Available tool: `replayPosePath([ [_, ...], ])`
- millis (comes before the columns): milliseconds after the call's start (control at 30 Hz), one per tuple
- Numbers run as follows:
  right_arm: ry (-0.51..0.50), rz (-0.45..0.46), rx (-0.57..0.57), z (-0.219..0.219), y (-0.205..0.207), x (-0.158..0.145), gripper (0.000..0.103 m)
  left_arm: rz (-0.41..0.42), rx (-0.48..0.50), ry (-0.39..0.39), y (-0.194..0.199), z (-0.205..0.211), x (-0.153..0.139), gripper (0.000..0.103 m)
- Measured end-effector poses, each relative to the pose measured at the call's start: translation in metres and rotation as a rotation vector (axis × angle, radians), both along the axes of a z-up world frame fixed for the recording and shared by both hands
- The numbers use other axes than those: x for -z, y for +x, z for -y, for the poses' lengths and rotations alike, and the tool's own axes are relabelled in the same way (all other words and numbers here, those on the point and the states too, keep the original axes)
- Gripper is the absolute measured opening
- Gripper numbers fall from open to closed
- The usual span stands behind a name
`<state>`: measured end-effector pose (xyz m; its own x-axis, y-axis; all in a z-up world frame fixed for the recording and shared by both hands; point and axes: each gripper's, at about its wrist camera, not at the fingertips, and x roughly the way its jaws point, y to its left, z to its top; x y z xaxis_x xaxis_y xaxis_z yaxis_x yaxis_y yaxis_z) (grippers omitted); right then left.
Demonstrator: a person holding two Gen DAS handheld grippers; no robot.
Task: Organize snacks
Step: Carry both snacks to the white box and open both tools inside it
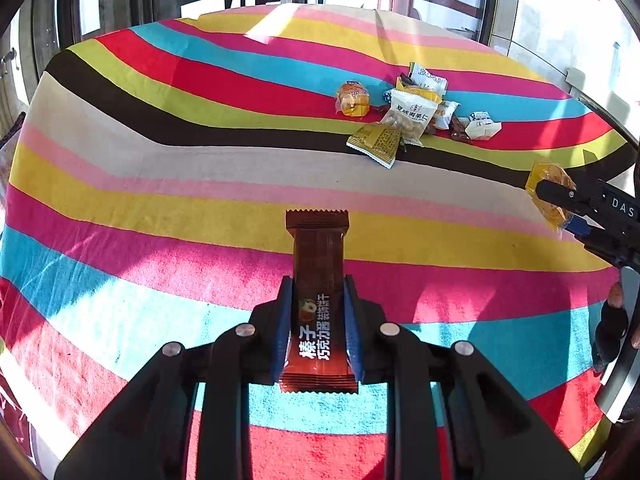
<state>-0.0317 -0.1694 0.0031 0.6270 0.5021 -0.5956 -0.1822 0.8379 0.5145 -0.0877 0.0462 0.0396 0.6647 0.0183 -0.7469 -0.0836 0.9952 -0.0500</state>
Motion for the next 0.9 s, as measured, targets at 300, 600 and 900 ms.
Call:
replayPosePath([
  [300, -0.037, 0.000, -0.146, -0.065, -0.043, -0.003, 0.052, 0.022, -0.020, -0.015, -0.033, -0.028, -0.002, 0.024],
  [600, -0.107, 0.033, -0.314, -0.139, -0.076, -0.013, 0.053, 0.051, -0.071, -0.043, -0.064, -0.066, -0.006, 0.024],
  [900, -0.157, 0.057, -0.467, -0.201, -0.105, -0.018, 0.053, 0.066, -0.144, -0.060, -0.095, -0.103, -0.008, 0.024],
])
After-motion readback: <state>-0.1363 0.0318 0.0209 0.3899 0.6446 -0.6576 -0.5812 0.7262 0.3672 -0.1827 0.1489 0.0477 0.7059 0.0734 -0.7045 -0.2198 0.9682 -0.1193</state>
